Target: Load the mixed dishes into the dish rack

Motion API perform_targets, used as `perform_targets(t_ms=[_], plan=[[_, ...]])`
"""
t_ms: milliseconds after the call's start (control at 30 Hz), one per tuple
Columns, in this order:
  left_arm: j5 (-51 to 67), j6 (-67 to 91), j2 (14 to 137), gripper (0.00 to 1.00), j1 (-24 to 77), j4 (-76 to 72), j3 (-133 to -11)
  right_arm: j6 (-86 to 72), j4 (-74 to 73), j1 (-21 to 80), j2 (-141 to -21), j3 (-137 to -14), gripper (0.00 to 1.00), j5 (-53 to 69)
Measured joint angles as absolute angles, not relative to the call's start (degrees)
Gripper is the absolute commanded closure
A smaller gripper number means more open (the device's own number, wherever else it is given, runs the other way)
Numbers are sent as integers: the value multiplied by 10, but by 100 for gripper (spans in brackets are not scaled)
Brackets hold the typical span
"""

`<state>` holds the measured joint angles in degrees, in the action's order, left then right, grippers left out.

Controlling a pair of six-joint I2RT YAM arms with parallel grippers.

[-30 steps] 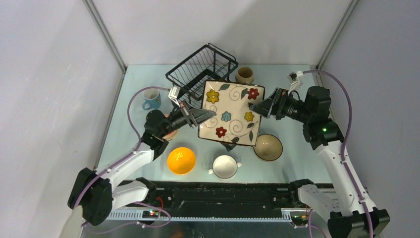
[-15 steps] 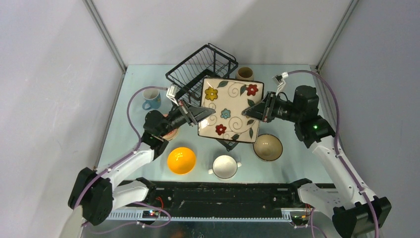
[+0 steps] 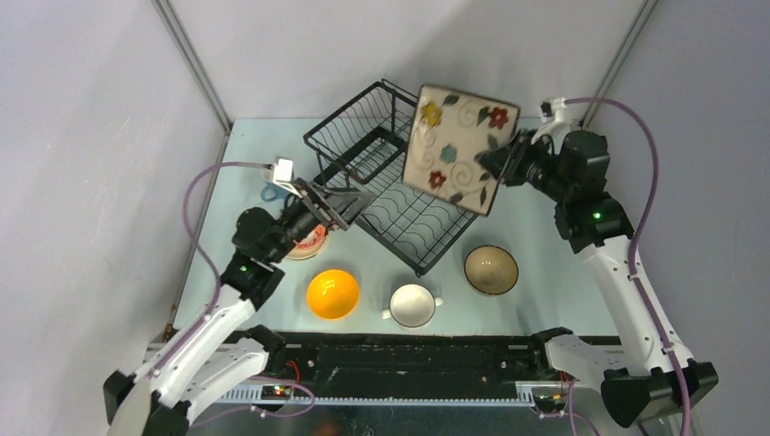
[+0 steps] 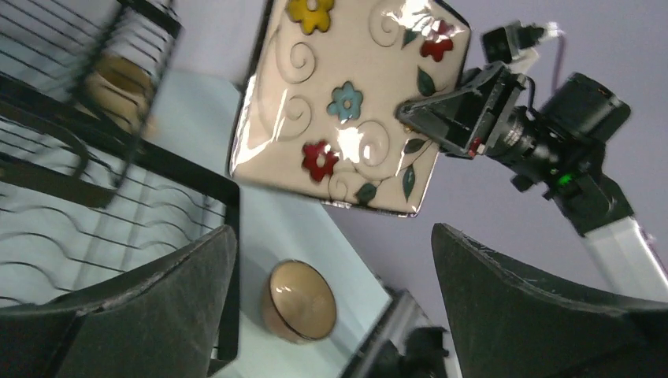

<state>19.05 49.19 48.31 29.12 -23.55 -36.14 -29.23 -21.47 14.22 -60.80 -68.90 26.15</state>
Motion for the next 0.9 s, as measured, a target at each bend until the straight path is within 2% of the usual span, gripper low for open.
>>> perform_targets(t_ms=[200,400,767,900], plan=[[65,399,409,0,291,-44,-438,-205,-126,125,-656,-728,100,141],[-4,345,379,0,291,78,-448,-138,-75,134,-769,-797,100,126],[-61,269,385,0,291,193,-490,3,-93,193,-942,-1033,100,96],[-74,248,390,0,291,209,-505,31,-92,215,-979,-1084,100,95]])
